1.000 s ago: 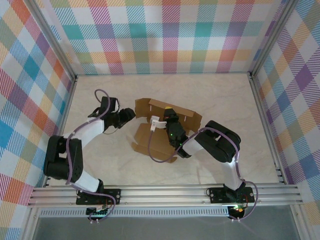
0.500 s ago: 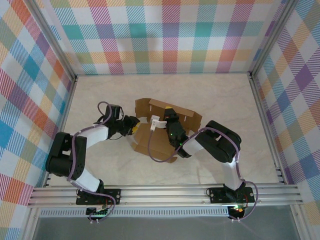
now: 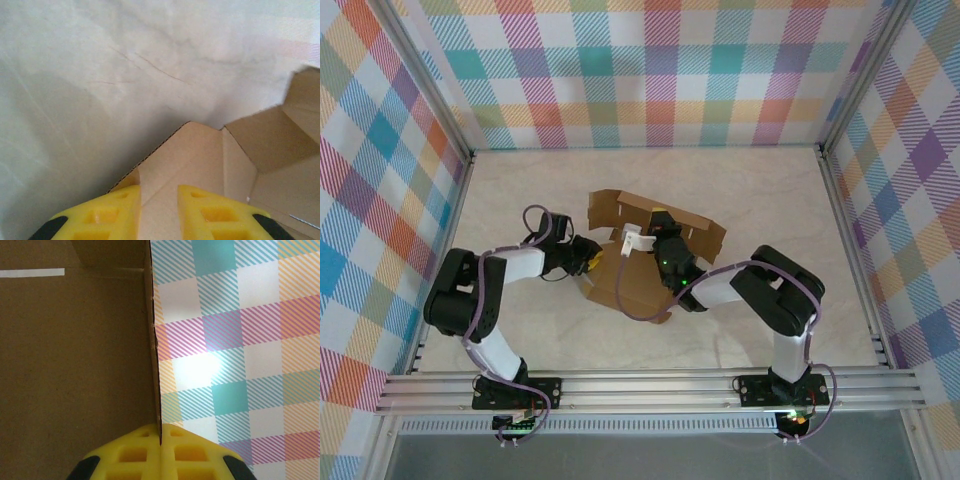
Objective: Fold the paper box
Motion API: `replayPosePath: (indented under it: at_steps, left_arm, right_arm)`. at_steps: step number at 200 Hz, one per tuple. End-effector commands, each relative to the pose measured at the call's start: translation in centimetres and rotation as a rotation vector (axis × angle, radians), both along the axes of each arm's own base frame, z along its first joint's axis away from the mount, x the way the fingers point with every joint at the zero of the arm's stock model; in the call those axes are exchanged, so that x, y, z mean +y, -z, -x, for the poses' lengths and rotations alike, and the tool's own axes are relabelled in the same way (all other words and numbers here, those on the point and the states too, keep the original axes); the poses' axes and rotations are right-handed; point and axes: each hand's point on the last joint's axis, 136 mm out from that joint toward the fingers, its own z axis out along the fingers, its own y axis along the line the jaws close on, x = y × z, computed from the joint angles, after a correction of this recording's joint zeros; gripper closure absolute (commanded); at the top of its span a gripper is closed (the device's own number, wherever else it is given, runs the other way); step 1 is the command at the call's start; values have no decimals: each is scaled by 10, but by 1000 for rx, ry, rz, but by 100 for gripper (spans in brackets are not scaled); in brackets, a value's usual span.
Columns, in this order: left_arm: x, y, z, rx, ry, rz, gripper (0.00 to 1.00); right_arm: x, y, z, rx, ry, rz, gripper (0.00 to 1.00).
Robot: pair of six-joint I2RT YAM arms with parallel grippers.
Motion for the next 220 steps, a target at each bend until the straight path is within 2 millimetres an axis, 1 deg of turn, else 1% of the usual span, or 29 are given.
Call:
replayPosePath:
  at_steps: [1,18,43,82,102,118,141,152,154,159,163,179,182,189,191,197,207,212,220]
  left_arm:
    - [4,8,-1,1,-3,-20,75]
    - [7,1,-3,-21,-4,-28,74]
    - [16,-14,-3,-61,2,-88,69]
    - [32,-51,-5,-154,22,-179,60]
    - [45,-66,-9,-189,18,-227,56]
    - [62,-72,-19,-204,-16,-238,54]
    - [89,-83,-48,-245,-76,-238,51]
    - [95,-85,-67,-247,-65,-237,49]
    - [96,-81,-69,-239,-58,-240,49]
    - [96,-85,-79,-252,-40,-248,48]
    - [97,-82,-87,-242,-23,-257,48]
    - [90,-76,-117,-247,73,-273,47]
    - [88,-70,-118,-224,89,-273,48]
    - [86,-65,-129,-210,121,-271,48]
    - [85,-68,-135,-219,129,-269,48]
    - [81,-66,-145,-220,152,-260,48]
    - [74,-59,-157,-211,194,-230,48]
    - [68,-61,-165,-223,213,-208,48]
    - [62,-59,-174,-230,238,-179,48]
  right_arm:
    - [-5,-15,5,-12,-5,-66,100]
    - [-7,-12,6,2,-4,-55,100]
    - [-8,-6,5,14,-1,-48,100]
    - [-6,-10,3,9,0,-50,100]
    - [-8,-14,2,7,4,-53,100]
    - [-9,-17,2,5,6,-56,100]
    - [-10,-20,3,10,2,-61,100]
    - [-10,-22,3,10,-1,-61,100]
    - [-10,-22,4,9,-1,-62,100]
    - [-10,-23,4,8,-2,-64,100]
    - [-10,-24,3,6,0,-65,100]
    - [-9,-25,4,3,-5,-62,100]
    - [-9,-26,4,2,-6,-64,100]
    - [-10,-27,4,1,-6,-65,100]
    - [-10,-28,4,1,-7,-66,100]
    - [-10,-27,4,2,-7,-66,100]
    - [-10,-28,4,2,-8,-64,100]
    - [-9,-29,5,2,-10,-66,100]
    - [-9,-29,5,3,-11,-65,100]
